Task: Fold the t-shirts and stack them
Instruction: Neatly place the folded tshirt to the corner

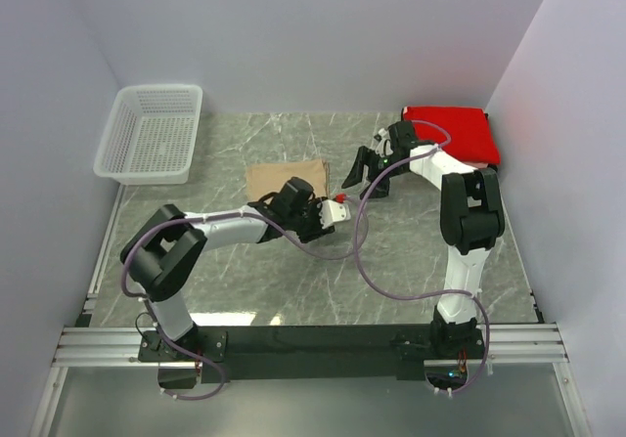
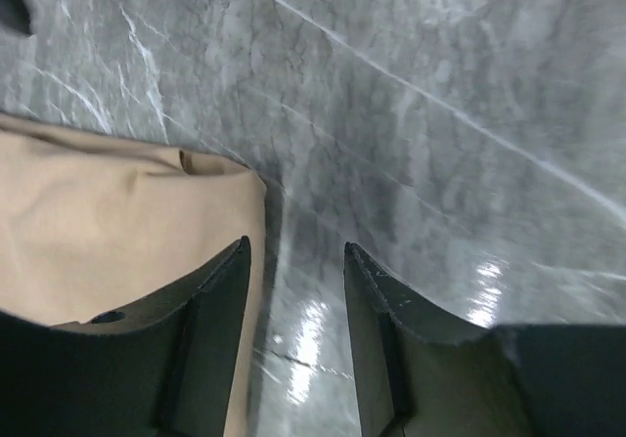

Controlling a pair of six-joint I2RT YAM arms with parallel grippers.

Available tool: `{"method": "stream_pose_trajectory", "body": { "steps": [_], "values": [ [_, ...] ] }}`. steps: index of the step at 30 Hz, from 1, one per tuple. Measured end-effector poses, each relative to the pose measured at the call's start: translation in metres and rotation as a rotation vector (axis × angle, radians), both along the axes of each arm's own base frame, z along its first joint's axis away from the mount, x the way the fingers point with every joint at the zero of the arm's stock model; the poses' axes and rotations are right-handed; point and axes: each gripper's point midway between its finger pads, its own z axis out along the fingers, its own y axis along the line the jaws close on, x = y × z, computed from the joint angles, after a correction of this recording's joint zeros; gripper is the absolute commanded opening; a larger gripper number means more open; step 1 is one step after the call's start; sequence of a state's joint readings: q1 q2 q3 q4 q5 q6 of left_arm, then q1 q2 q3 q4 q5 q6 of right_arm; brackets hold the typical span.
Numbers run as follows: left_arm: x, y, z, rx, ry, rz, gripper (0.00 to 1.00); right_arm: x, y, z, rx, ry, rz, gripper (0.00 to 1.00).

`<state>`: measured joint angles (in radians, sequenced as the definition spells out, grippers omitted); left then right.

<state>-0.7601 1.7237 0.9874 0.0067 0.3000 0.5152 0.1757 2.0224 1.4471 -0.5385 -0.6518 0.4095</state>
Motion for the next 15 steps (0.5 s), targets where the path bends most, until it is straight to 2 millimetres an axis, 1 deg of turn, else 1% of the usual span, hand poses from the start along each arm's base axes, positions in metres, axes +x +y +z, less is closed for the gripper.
{"method": "stream_pose_trajectory", "body": {
  "steps": [4,7,8,10,11,13,14,15],
  "values": [
    [0.008,-0.004,-0.017,0.053,-0.060,-0.011,0.47,0.006,0.004,0.004,0.037,-0.015,-0.010,0.79],
    [0.015,-0.003,-0.033,0.096,-0.076,-0.006,0.42,0.003,0.006,-0.001,0.055,-0.008,-0.013,0.78],
    [0.019,-0.005,-0.032,0.097,-0.088,-0.001,0.35,-0.001,0.006,-0.004,0.059,0.003,-0.014,0.78],
    [0.028,-0.007,-0.032,0.106,-0.110,0.012,0.24,-0.007,0.005,-0.012,0.061,0.024,-0.016,0.78],
    [0.031,-0.007,-0.033,0.112,-0.116,0.020,0.16,-0.011,0.005,-0.016,0.065,0.039,-0.020,0.77],
    [0.033,-0.006,-0.035,0.118,-0.118,0.028,0.09,-0.017,0.006,-0.023,0.073,0.060,-0.029,0.77],
    [0.033,-0.006,-0.034,0.117,-0.120,0.031,0.02,-0.020,0.006,-0.025,0.078,0.070,-0.033,0.77],
    [0.033,-0.006,-0.034,0.115,-0.117,0.033,0.01,-0.021,0.007,-0.026,0.089,0.077,-0.039,0.77]
  ]
}}
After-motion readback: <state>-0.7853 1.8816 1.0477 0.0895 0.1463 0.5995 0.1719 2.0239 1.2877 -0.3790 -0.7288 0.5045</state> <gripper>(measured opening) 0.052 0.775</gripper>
